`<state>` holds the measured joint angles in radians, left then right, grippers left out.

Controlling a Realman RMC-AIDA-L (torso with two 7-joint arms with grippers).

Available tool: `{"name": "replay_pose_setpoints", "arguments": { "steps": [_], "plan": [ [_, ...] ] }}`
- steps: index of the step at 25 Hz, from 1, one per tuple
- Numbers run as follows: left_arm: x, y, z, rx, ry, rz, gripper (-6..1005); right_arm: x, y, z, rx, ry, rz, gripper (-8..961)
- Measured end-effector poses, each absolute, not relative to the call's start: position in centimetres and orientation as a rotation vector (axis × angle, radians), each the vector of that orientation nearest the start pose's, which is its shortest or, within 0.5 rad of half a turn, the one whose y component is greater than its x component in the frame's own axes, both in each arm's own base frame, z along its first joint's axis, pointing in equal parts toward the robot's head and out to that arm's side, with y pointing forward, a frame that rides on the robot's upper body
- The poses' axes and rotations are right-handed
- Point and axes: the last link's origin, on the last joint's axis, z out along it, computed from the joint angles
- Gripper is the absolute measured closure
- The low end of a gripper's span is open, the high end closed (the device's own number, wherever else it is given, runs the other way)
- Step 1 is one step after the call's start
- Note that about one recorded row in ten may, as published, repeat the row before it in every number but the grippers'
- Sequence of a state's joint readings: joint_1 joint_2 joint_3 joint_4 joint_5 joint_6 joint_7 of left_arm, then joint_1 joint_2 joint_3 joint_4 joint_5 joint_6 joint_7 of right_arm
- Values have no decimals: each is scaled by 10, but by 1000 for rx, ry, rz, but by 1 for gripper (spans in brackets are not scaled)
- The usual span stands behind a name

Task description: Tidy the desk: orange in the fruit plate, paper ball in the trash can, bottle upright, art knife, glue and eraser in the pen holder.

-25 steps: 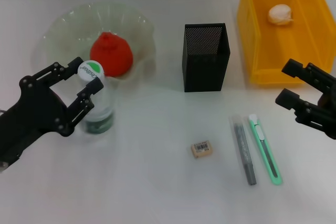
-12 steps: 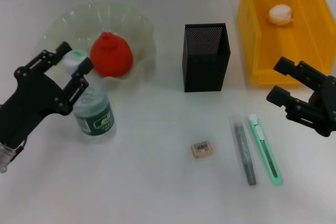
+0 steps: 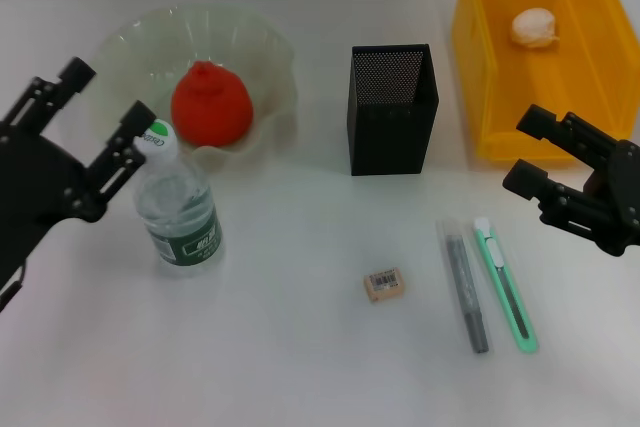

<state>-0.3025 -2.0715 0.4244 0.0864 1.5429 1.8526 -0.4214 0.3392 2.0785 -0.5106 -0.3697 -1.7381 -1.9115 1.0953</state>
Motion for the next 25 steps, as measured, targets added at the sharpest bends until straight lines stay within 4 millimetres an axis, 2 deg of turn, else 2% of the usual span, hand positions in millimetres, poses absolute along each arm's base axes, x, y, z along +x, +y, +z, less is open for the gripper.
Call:
{"name": "replay_pose_setpoints", "arguments": {
  "steps": [2,6,7,9,12,16,17,18,21,22,23,25],
  "plan": [
    [-293,221,14,-1934,-118,-1289,311,281,243,10,-2393,593,1407,101],
    [-293,219,28,-2014,-102,-1338,317,279,245,17,-2397,564,1423,101],
    [-292,220,35,-2194,-107,-1322,319,277,246,22,-2407,545,1434,101],
    [-292,220,37,-2263,-105,-1310,319,271,251,41,-2458,504,1431,101],
    [-291,217,41,-2552,-103,-1242,319,259,268,74,-2573,539,1326,101],
    [-294,213,39,-2748,-129,-1169,319,226,289,108,-2759,664,948,102],
    [-295,212,36,-2810,-144,-1132,319,209,295,116,-2809,728,700,102],
    [-295,212,36,-2810,-144,-1132,319,209,295,116,-2809,728,700,102],
    [-298,214,33,-2857,-174,-1082,319,184,303,119,-2821,806,292,101],
    [-300,216,32,-2863,-194,-1048,319,173,308,117,-2771,871,34,101],
    [-300,216,32,-2863,-194,-1048,319,173,308,117,-2771,871,34,101],
    [-304,221,31,-2861,-230,-994,319,165,313,113,-2677,930,-219,101]
  ]
}}
